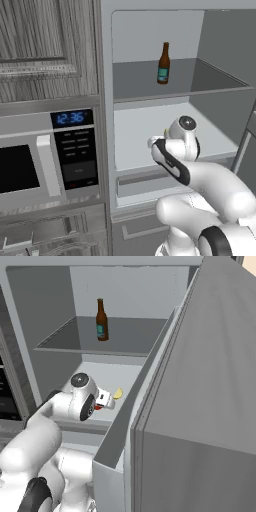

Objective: Place the beer on the top shelf of the fridge to keep it out of children's reach, and place the apple and lemon wedge on lower shelves for easy access.

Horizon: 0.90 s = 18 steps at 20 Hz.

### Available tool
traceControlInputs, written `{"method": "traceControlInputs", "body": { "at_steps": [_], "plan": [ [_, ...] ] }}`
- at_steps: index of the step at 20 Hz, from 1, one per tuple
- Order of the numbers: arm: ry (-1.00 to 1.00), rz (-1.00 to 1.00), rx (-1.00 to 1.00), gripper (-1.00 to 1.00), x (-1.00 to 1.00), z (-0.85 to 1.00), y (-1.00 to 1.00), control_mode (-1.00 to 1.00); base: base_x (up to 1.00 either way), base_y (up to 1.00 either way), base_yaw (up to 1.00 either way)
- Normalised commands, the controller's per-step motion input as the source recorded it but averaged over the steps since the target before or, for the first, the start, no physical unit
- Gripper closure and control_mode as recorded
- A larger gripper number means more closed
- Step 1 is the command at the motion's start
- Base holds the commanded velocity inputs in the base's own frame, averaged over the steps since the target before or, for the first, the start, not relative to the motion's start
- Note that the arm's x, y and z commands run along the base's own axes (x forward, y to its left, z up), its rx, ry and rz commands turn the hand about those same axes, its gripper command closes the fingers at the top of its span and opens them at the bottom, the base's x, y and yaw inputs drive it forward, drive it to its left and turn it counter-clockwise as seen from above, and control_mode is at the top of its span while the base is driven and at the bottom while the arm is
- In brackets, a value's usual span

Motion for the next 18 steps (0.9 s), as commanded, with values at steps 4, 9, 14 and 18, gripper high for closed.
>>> {"method": "traceControlInputs", "body": {
  "at_steps": [4, 9, 14, 18],
  "plan": [
    [0.01, 0.0, 0.0, 1.0, 0.44, -0.3, -0.03, -1.0, 0.0, 0.0, 0.0],
    [0.01, 0.0, 0.0, 1.0, 0.44, -0.27, -0.01, -1.0, 0.0, 0.0, 0.0],
    [0.0, 0.0, 0.0, -1.0, 0.43, -0.26, 0.0, -1.0, 0.0, 0.0, 0.0],
    [0.0, 0.0, 0.0, -1.0, 0.24, -0.23, -0.01, -1.0, 0.0, 0.0, 0.0]
  ]
}}
